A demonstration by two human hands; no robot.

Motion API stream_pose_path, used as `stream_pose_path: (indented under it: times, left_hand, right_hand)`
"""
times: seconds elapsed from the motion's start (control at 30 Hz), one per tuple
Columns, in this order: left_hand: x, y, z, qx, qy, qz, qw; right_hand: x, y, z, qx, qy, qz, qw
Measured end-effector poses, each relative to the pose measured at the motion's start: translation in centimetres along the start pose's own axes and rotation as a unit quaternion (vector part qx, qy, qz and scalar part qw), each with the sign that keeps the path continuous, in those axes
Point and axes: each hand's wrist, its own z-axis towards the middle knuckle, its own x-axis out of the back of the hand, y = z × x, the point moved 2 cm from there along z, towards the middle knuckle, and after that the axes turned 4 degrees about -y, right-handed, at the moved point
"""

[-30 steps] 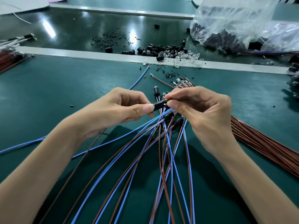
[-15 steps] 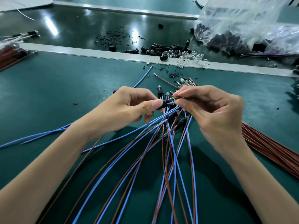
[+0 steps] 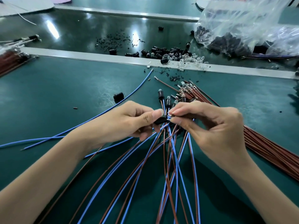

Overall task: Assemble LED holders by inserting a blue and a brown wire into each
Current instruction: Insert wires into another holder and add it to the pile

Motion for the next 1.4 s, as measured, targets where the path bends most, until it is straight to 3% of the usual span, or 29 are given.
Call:
stream_pose_path:
  times: [0.1, 0.3, 0.4, 0.57, 0.97, 1.17, 1.4]
  left_hand:
    - [-0.4, -0.3, 0.4, -0.071, 0.067, 0.049, 0.994]
    - [-1.9, -1.8, 1.0, -0.192, 0.230, 0.188, 0.935]
    - [-2.2, -1.9, 0.8, -0.239, 0.253, 0.246, 0.905]
    - [-2.4, -1.8, 0.5, -0.262, 0.264, 0.252, 0.893]
    - [-2.1, -1.7, 0.0, -0.231, 0.232, 0.175, 0.929]
    - [-2.3, -1.9, 0.1, -0.174, 0.213, 0.091, 0.957]
    - [-1.0, -1.7, 0.2, -0.094, 0.124, 0.104, 0.982]
  right_hand:
    - [0.3, 0.8, -0.3, -0.052, 0.025, 0.013, 0.998]
    - [0.5, 1.6, -0.5, -0.138, 0.025, 0.090, 0.986]
    - [0.2, 1.5, -0.9, -0.145, 0.016, 0.092, 0.985]
    - [0.0, 1.4, -0.8, -0.153, 0.023, 0.142, 0.978]
    - [-0.2, 1.2, -0.8, -0.127, 0.031, 0.123, 0.984]
    - [-0.2, 1.3, -0.9, -0.107, 0.036, 0.148, 0.983]
    - [-0.4, 1.4, -0.8, -0.097, 0.024, 0.131, 0.986]
